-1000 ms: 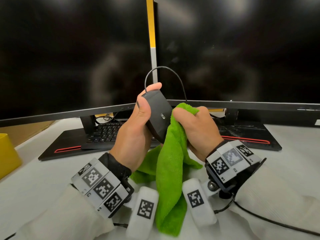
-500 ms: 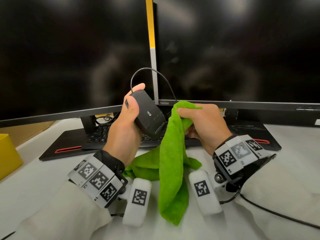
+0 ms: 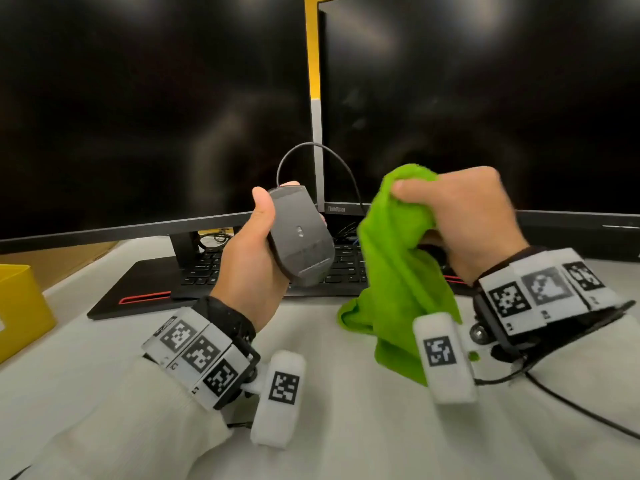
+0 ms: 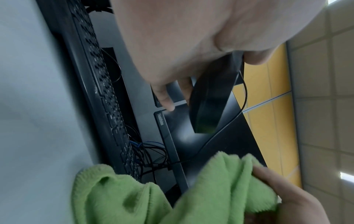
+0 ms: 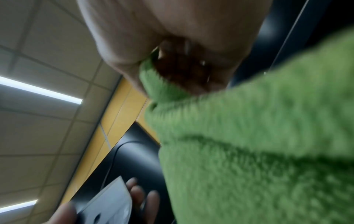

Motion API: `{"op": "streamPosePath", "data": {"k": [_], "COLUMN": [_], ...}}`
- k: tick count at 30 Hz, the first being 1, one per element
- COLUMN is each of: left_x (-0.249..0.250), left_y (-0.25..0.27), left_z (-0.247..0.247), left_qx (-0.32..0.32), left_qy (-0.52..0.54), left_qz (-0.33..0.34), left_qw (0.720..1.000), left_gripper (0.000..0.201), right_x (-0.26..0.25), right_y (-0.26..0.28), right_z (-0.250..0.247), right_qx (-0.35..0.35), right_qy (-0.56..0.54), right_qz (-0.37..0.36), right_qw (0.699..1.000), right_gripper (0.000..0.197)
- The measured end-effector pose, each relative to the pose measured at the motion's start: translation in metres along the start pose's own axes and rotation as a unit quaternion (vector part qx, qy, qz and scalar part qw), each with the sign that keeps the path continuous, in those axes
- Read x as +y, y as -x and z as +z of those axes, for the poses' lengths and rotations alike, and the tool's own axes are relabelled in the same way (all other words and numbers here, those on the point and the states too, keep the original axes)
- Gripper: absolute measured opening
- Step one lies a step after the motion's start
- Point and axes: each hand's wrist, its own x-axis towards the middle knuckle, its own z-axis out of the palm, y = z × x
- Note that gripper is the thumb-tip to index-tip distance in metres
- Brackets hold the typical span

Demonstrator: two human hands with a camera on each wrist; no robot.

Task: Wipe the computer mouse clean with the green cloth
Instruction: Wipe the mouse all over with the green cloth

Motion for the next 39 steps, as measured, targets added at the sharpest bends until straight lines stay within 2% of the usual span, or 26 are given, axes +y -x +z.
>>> {"op": "streamPosePath", "data": {"k": [2,4,6,9,12,15,18,20,23,25,27,29,31,34,37,39], "left_x": [0.001,0.002,0.004,0.005,0.006,0.006,0.006,0.006,0.005,0.003,0.001,-0.001,-0.003,-0.006,-0.007,-0.007], "left_y": [0.000,0.001,0.002,0.003,0.002,0.003,0.003,0.004,0.003,0.002,0.002,0.002,0.004,0.006,0.007,0.008], "left_z": [-0.002,-0.003,-0.002,-0.004,-0.008,-0.008,-0.006,-0.004,-0.002,-0.002,0.000,0.002,0.005,0.006,0.003,0.003], "left_qx": [0.001,-0.001,-0.010,-0.024,-0.043,-0.047,-0.048,-0.040,-0.022,-0.017,-0.014,-0.009,-0.012,-0.027,-0.058,-0.071], "left_qy": [0.014,0.041,0.087,0.122,0.139,0.146,0.136,0.127,0.099,0.068,0.042,0.011,-0.017,-0.064,-0.099,-0.114], "left_qz": [-0.011,-0.037,-0.077,-0.120,-0.134,-0.137,-0.134,-0.131,-0.125,-0.128,-0.131,-0.116,-0.091,-0.032,0.025,0.046], "left_qw": [1.000,0.998,0.993,0.985,0.980,0.979,0.980,0.982,0.987,0.989,0.990,0.993,0.996,0.997,0.993,0.990], "left_gripper": [0.067,0.068,0.064,0.059,0.058,0.058,0.058,0.059,0.064,0.070,0.074,0.067,0.055,0.042,0.057,0.062], "right_x": [-0.002,-0.003,-0.003,0.002,0.004,0.002,0.001,0.001,0.004,0.005,0.005,0.005,0.004,0.003,0.004,0.003], "right_y": [0.012,0.017,0.017,0.014,0.012,0.014,0.017,0.017,0.014,0.011,0.009,0.010,0.011,0.012,0.015,0.017], "right_z": [0.013,0.015,0.015,0.010,0.008,0.013,0.013,0.013,0.012,0.011,0.009,0.008,0.008,0.006,0.009,0.011], "right_qx": [-0.095,-0.146,-0.134,-0.073,-0.070,-0.078,-0.083,-0.085,-0.090,-0.087,-0.085,-0.064,-0.050,-0.034,-0.078,-0.094], "right_qy": [-0.010,0.018,0.046,0.113,0.143,0.128,0.107,0.095,0.102,0.115,0.125,0.159,0.225,0.226,0.161,0.101], "right_qz": [0.050,0.058,0.043,-0.013,-0.005,0.013,0.002,0.024,0.094,0.118,0.141,0.133,0.072,0.034,0.043,0.051], "right_qw": [0.994,0.987,0.989,0.991,0.987,0.989,0.991,0.992,0.986,0.982,0.978,0.976,0.970,0.973,0.983,0.989], "right_gripper": [0.039,0.028,0.010,0.034,0.025,0.017,0.025,0.033,0.040,0.036,0.021,0.009,0.024,0.023,0.012,0.017]}}
